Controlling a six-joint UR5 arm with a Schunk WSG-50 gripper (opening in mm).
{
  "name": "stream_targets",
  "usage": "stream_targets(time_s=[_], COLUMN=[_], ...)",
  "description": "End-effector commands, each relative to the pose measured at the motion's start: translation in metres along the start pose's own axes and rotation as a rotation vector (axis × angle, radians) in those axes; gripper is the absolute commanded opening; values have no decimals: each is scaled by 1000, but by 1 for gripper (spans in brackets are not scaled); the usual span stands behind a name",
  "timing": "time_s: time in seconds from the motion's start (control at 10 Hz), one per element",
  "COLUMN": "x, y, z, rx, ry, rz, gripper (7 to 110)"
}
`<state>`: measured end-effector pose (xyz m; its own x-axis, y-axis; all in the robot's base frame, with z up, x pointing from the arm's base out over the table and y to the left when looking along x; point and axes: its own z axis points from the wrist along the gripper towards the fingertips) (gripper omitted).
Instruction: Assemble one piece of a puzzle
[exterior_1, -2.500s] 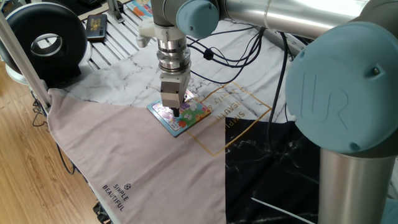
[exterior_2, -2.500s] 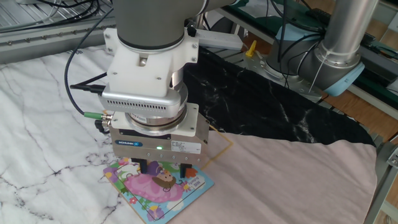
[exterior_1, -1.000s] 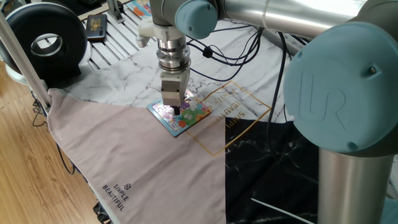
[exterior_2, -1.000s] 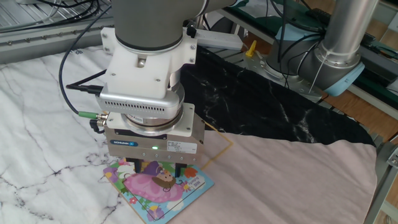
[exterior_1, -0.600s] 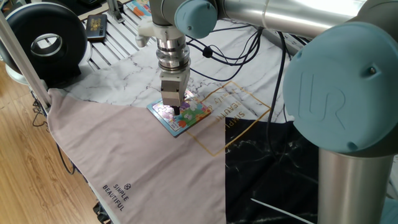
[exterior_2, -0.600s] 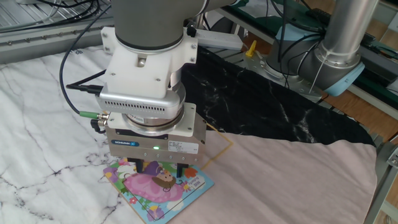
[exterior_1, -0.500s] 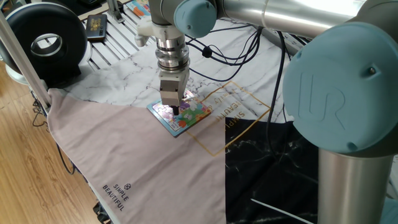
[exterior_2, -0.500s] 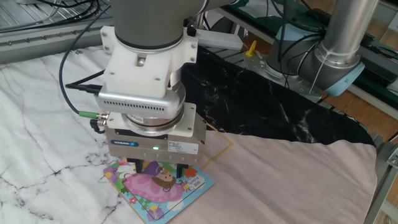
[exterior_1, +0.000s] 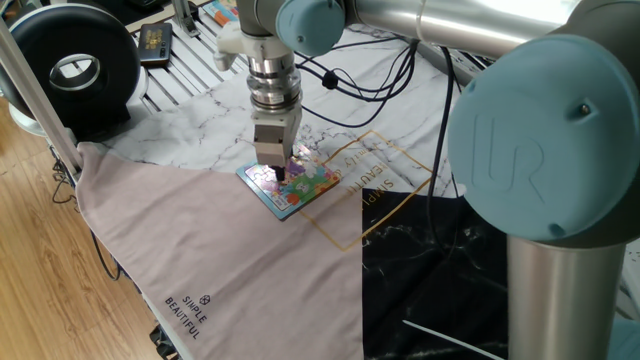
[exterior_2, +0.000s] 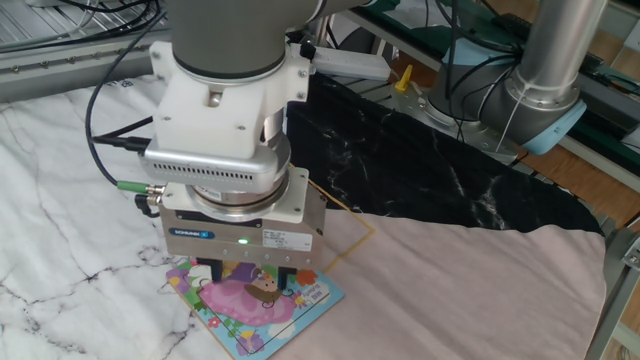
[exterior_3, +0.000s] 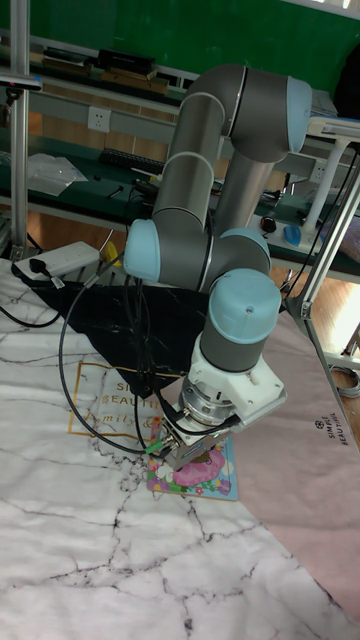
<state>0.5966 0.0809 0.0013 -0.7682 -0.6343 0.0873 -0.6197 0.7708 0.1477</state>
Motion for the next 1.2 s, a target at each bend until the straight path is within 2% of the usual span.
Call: stream_targets(time_s=[0.0,0.3,1.1], x=[-10,-11,-6], y=[6,0,-1], z=[-2,3,4], rx=[-25,-10,-1], ry=[-33,-34,-18], rz=[12,12,18], gripper=[66,66,66])
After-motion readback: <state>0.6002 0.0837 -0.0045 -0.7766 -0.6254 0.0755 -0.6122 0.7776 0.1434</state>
